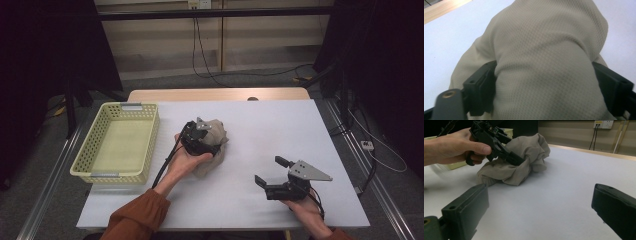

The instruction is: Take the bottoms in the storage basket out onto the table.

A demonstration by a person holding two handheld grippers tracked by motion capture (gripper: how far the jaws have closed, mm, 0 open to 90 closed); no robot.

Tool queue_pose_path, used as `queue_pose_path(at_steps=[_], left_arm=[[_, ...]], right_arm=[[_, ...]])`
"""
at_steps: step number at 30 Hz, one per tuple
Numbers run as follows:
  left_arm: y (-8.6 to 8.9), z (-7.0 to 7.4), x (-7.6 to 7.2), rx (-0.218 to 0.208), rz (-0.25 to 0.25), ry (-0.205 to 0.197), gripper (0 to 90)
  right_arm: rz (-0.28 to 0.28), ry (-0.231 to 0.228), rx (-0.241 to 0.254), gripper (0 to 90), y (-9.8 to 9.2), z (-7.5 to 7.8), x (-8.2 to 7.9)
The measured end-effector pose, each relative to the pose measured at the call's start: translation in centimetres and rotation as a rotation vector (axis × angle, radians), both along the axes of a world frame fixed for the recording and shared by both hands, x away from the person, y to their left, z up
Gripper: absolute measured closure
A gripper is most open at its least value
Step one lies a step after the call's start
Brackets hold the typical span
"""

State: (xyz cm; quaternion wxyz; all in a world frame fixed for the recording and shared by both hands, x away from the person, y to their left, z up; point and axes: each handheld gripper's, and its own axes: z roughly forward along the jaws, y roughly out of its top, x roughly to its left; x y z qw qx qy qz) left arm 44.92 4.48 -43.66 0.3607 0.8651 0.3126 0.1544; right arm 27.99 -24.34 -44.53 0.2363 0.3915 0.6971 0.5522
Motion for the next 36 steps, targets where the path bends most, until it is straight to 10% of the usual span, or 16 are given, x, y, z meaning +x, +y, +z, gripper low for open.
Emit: queue_pose_path(at_steps=[14, 36], left_arm=[[0.8, 0.4, 0.2, -0.122, 0.022, 0.045, 4.0], [1.3, 2.0, -0.3, -0.198, 0.005, -0.016, 3.9]], right_arm=[[0.001, 0.000, 0.001, 0.9, 0.0, 0.0, 0.0], [0.011, 0.007, 0.006, 1.0, -0.1, -0.1, 0.3]])
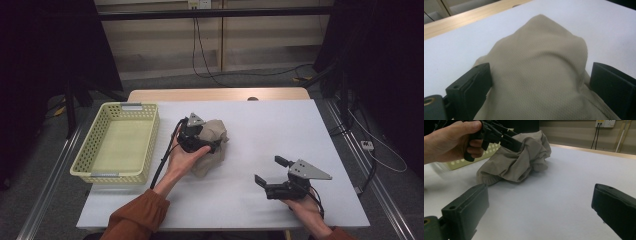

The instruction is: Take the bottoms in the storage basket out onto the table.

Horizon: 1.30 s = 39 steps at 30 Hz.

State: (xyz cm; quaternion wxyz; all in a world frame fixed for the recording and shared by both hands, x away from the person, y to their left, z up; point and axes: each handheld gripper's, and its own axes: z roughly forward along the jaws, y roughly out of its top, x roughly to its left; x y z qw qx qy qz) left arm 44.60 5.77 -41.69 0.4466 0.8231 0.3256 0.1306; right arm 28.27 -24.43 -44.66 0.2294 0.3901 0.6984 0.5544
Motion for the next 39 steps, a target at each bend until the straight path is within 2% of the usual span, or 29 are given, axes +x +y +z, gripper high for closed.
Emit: queue_pose_path(at_steps=[4, 11, 17, 24, 27, 30, 34, 39], left_arm=[[0.1, 0.4, -0.2, -0.001, -0.012, -0.001, 3.9], [0.2, 0.9, -0.5, -0.025, -0.014, -0.026, 4.2], [0.3, 1.3, -0.7, -0.011, -0.016, -0.058, 4.1], [0.8, 2.0, -0.9, -0.036, -0.010, -0.081, 3.8], [1.0, 2.1, -0.9, -0.041, -0.023, -0.079, 3.8], [1.1, 2.3, -0.9, -0.046, -0.014, -0.085, 3.8], [1.1, 2.7, -1.3, -0.051, -0.020, -0.106, 3.8], [1.1, 3.1, -1.6, -0.065, -0.029, -0.112, 3.9]], right_arm=[[0.001, 0.001, 0.001, 1.0, 0.1, 0.0, 0.0], [0.001, 0.004, 0.005, 1.0, 0.1, 0.0, 0.1], [0.000, 0.006, 0.004, 1.0, 0.0, -0.1, 0.2], [0.000, 0.005, 0.004, 1.0, 0.0, -0.1, 0.2], [0.001, 0.002, 0.006, 1.0, 0.0, 0.0, 0.2], [0.000, 0.002, 0.006, 1.0, 0.0, 0.0, 0.1], [-0.001, 0.000, 0.000, 1.0, 0.0, 0.0, 0.0], [-0.012, 0.003, 0.003, 0.9, 0.0, 0.1, 0.0]])
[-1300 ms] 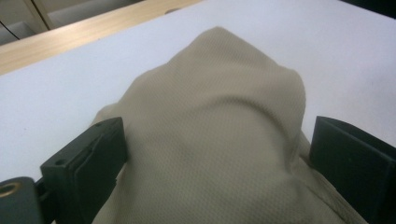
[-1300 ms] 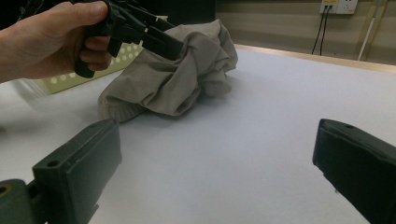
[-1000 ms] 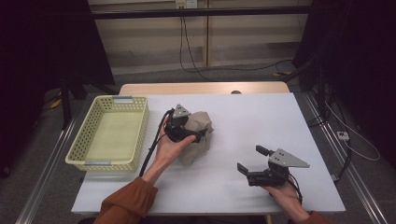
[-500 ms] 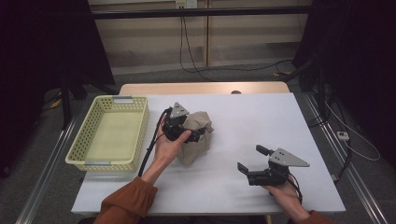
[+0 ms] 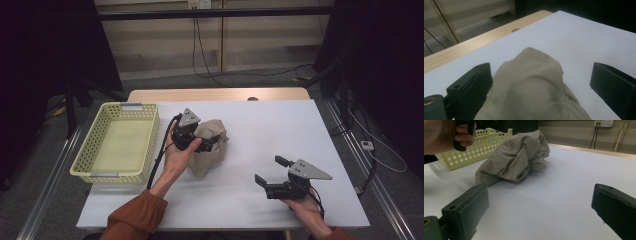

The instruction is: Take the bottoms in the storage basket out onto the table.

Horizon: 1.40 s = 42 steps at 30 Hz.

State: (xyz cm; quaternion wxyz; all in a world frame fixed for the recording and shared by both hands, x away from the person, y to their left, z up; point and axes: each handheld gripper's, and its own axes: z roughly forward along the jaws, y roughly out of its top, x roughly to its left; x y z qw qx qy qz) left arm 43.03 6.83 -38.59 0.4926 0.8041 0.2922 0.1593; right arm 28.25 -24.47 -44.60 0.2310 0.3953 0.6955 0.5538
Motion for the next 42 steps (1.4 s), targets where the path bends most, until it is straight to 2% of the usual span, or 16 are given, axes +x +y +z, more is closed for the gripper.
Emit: queue_pose_path(at_steps=[4, 7, 11, 18, 23, 33, 35, 37, 39, 42], left_arm=[[0.0, 0.3, -0.3, 0.001, -0.002, -0.010, 3.9], [0.1, 0.7, -0.4, 0.018, 0.004, -0.018, 3.9], [0.3, 0.9, -0.5, 0.012, 0.015, -0.018, 4.0], [0.5, 1.3, -1.0, 0.053, 0.009, -0.022, 4.1], [0.7, 1.7, -1.4, 0.064, 0.006, -0.024, 4.1], [1.3, 2.4, -2.2, 0.069, 0.013, -0.036, 4.1], [1.4, 2.5, -2.4, 0.064, 0.012, -0.034, 4.2], [1.5, 2.6, -2.6, 0.040, 0.008, -0.017, 4.7], [1.5, 2.6, -2.8, 0.046, 0.013, -0.008, 4.9], [1.6, 2.8, -3.1, 0.057, 0.012, -0.021, 4.9]], right_arm=[[0.007, -0.002, -0.008, 1.0, 0.2, 0.0, -0.1], [0.005, -0.003, -0.009, 1.0, 0.1, 0.0, -0.1], [0.005, -0.002, -0.008, 1.0, 0.1, 0.0, 0.0], [0.007, -0.004, -0.009, 1.0, 0.2, 0.0, 0.0], [0.009, -0.005, -0.010, 1.0, 0.2, 0.0, 0.1], [0.012, -0.005, -0.011, 1.0, 0.4, 0.0, 0.2], [0.012, -0.005, -0.011, 1.0, 0.4, 0.0, 0.2], [0.012, -0.004, -0.011, 1.0, 0.4, 0.0, 0.2], [0.012, -0.002, -0.011, 1.0, 0.4, 0.0, 0.3], [0.012, -0.002, -0.011, 1.0, 0.4, 0.0, 0.3]])
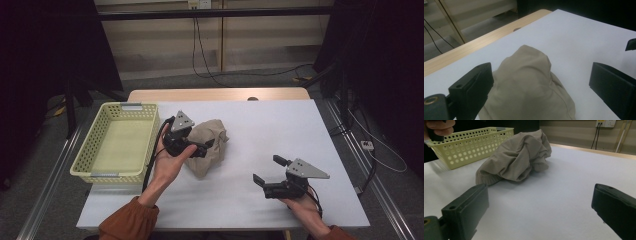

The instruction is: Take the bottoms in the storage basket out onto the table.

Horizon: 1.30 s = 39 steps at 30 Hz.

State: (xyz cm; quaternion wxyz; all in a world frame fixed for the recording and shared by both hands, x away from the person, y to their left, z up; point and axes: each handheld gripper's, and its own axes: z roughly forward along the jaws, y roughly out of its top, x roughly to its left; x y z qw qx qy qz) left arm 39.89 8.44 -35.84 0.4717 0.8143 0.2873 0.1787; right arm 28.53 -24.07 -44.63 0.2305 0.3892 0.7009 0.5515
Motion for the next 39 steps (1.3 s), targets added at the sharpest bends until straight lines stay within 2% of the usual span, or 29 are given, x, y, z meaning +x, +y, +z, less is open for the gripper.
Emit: queue_pose_path(at_steps=[10, 15, 24, 27, 39], left_arm=[[1.1, 0.7, -0.8, 0.016, 0.013, -0.018, 4.9], [1.8, 1.0, -1.2, 0.009, 0.022, -0.032, 4.6], [2.9, 1.0, -1.9, 0.009, 0.033, -0.042, 4.6], [3.2, 1.0, -2.1, 0.007, 0.035, -0.027, 4.5], [4.5, 1.4, -3.2, 0.010, 0.057, -0.053, 4.4]], right_arm=[[-0.001, 0.000, -0.001, 1.0, 0.0, 0.0, 0.0], [-0.001, -0.001, 0.000, 1.0, 0.0, 0.0, 0.0], [0.000, -0.006, 0.004, 1.0, 0.0, 0.1, 0.0], [0.000, -0.006, 0.004, 1.0, 0.0, 0.1, 0.0], [0.000, -0.005, 0.004, 1.0, 0.0, 0.1, 0.0]])
